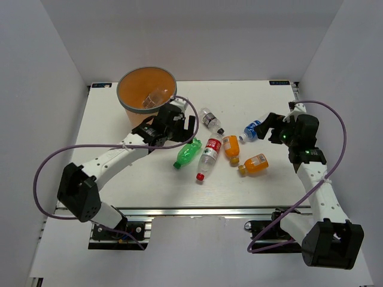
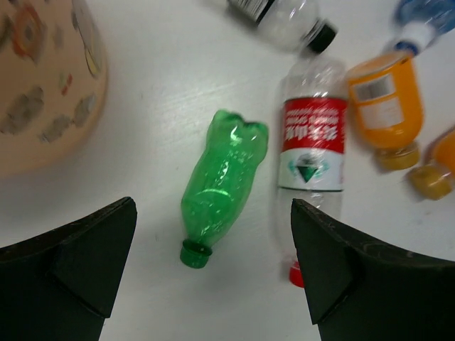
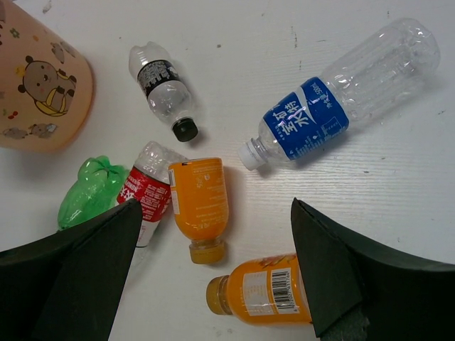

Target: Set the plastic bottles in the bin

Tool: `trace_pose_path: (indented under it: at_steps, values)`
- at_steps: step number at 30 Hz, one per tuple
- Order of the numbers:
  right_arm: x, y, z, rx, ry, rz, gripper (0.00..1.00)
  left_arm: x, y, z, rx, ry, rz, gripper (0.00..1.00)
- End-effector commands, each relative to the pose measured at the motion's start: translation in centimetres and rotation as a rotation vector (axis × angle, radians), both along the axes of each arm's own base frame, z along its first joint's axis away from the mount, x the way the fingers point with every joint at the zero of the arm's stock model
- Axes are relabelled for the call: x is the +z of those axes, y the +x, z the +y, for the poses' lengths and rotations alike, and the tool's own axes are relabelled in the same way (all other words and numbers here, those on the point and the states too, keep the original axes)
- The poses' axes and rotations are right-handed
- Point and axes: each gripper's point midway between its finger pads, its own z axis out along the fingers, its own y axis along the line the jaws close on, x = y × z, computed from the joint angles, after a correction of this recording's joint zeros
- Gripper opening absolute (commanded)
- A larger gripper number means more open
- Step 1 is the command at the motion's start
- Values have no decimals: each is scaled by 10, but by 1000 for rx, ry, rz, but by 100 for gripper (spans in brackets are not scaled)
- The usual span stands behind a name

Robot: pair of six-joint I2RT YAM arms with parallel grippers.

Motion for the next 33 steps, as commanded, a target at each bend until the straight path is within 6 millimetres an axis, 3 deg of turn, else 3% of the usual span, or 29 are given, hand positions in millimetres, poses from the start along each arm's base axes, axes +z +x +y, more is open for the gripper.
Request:
trace_pose_path:
  at_steps: [1, 6, 9, 17, 19, 21, 23, 28, 30, 32, 33]
  values:
    - [21, -1, -2, -11, 5, -52, 89, -26, -7, 1, 7, 2, 53, 98]
    - [18, -1, 0, -2, 6, -51, 89, -70, -16, -15, -93, 9, 134, 98]
    - [16, 0, 1, 11, 9, -39, 89, -95, -16, -14, -104, 52, 161, 98]
    - [12, 2, 2, 20, -1, -39, 89, -141, -6, -16, -101, 138, 222, 98]
    - [10, 2, 2, 28, -9, -44, 89, -148, -7, -19, -127, 143, 235, 95]
    - [7, 2, 2, 32, -8, -38, 89, -154, -8, -25, -153, 133, 252, 86]
    - [6, 2, 2, 32, -9, -34, 89, -152, -8, -28, -166, 127, 258, 72]
    - [8, 0, 7, 67, -6, -44, 89, -120, -4, -30, -163, 87, 181, 57]
    - [9, -1, 12, 98, 4, -47, 89, -93, -1, -28, -145, 60, 130, 46]
    - [11, -4, 17, 141, 2, -55, 89, -65, 0, -31, -153, 13, 79, 43]
    - [15, -9, 28, 215, 24, -69, 89, -34, -2, -34, -175, -39, 21, 43]
